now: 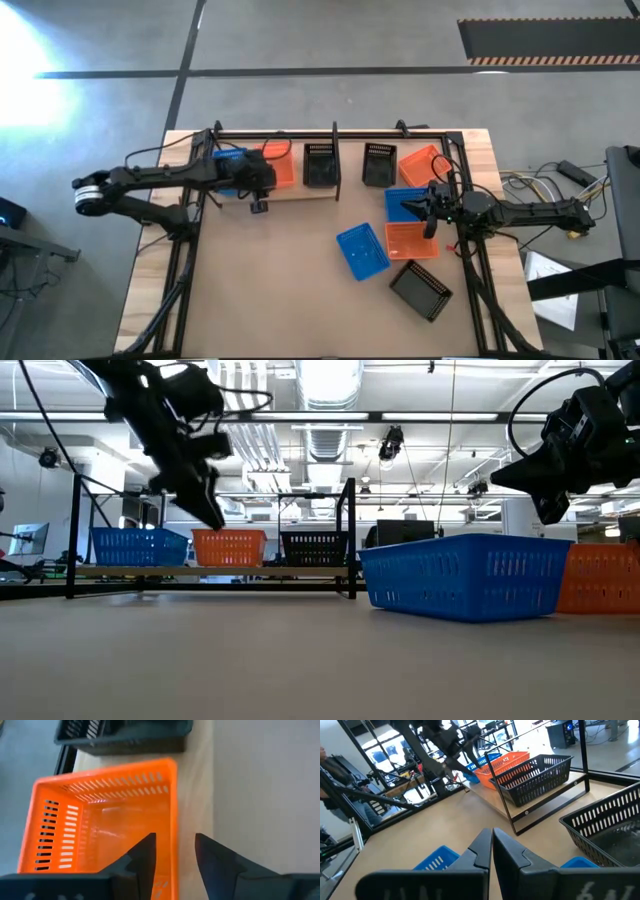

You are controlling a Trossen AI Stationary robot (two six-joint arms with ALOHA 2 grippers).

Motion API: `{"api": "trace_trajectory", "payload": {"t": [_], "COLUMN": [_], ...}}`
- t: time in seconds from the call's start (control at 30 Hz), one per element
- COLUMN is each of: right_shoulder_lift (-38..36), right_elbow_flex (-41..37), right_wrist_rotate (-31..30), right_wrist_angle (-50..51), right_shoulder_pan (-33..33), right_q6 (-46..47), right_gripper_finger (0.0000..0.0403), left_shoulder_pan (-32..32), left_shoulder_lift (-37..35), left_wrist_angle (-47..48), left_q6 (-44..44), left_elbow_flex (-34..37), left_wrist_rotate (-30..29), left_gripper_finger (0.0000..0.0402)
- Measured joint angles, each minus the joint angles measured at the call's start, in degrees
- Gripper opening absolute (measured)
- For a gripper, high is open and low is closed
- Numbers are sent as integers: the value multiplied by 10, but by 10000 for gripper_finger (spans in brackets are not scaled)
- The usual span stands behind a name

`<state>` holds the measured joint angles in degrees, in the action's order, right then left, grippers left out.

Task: Stack baskets on shelf by color
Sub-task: Stack the top orange basket on top of the other orange basket on the shelf

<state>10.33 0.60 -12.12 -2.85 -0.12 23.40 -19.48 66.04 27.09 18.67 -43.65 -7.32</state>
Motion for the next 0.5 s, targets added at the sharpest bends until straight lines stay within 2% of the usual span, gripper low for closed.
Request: {"api": "trace_trajectory", "payload": {"t": [0.17,0.3,0.4,0.5], "right_shoulder_lift": [5,25,46,70], "right_elbow_flex": [0,0,0,0], "right_wrist_rotate": [18,84,100,101], "right_wrist_angle": [2,10,12,4], "right_shoulder_pan": [0,0,0,0], "right_q6": [2,-3,-3,-8], "right_gripper_finger": [9,9,9,9], "left_shoulder_pan": [34,122,224,325], "left_shoulder_lift": [-56,-80,-67,-26], "left_wrist_angle": [24,-19,-86,-183], "left_q6": [-81,-135,-157,-168], "left_elbow_flex": [-30,-24,-8,4], "left_wrist_rotate": [11,1,-67,-169], "left_gripper_finger": [121,112,93,75]}}
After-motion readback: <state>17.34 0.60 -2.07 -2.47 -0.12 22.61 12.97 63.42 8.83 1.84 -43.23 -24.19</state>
